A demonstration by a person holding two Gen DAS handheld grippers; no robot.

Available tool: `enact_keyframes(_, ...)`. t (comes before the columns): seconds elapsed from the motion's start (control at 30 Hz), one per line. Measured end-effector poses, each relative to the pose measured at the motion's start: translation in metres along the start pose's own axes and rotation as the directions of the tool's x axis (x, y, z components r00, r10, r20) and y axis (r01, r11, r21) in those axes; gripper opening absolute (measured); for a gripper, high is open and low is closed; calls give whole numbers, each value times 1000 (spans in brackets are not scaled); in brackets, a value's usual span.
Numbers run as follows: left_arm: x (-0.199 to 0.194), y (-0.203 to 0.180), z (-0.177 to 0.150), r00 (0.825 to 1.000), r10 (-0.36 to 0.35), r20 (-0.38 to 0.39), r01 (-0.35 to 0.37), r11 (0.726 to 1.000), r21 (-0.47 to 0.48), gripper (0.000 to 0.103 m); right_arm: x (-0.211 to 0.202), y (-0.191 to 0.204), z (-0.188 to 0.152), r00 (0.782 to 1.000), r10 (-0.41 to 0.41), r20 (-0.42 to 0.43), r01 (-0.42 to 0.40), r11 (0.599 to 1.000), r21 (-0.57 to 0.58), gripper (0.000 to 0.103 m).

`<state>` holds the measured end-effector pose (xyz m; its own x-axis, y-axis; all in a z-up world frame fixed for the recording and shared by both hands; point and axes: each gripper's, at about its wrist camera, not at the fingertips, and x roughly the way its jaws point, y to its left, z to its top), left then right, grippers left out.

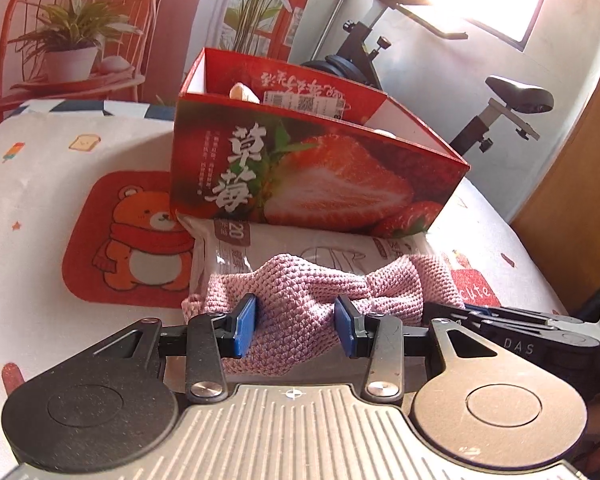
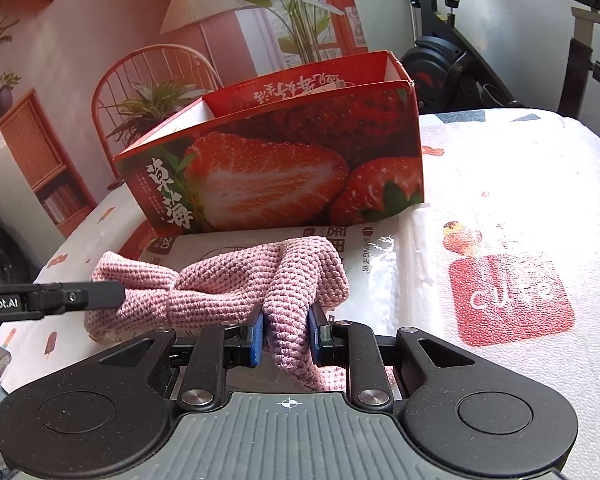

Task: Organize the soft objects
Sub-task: 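Lift the pink knit cloth with both tools and carry it over the box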

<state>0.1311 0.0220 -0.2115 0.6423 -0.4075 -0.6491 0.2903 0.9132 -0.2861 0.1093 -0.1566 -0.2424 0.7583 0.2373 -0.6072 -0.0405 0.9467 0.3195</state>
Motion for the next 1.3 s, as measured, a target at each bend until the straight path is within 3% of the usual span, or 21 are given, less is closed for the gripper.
enact_keyframes(0.27,14,19,-11,997,-33,-72,26,994,-105,36,4,0,-2,1000,4,-19,-4,1000,-2,21)
enact_keyframes(0.53,20,22,-15,996,-40,-75,31,994,-108,36,7,-2,-4,1000,2,-24,-2,1000,16,27)
enact_keyframes(0.7,22,25,-17,996,-48,-75,39,992,-119,37,-1,-6,-1,998,3,63,-5,999,32,33)
enact_keyframes(0.87,23,26,-18,996,-47,-75,39,993,-112,37,4,-10,-1,998,-8,56,5,999,47,33)
enact_keyframes(0.93,24,26,-18,996,-47,-74,39,993,-112,37,4,-9,-2,998,-11,58,9,999,36,32)
enact_keyframes(1.0,24,26,-18,996,-49,-73,41,993,-114,37,6,-7,-3,999,-26,43,25,1000,10,20)
enact_keyframes(1.3,23,30,-18,995,-66,-73,57,990,-125,36,10,-5,-6,1000,7,-3,-7,1000,4,18)
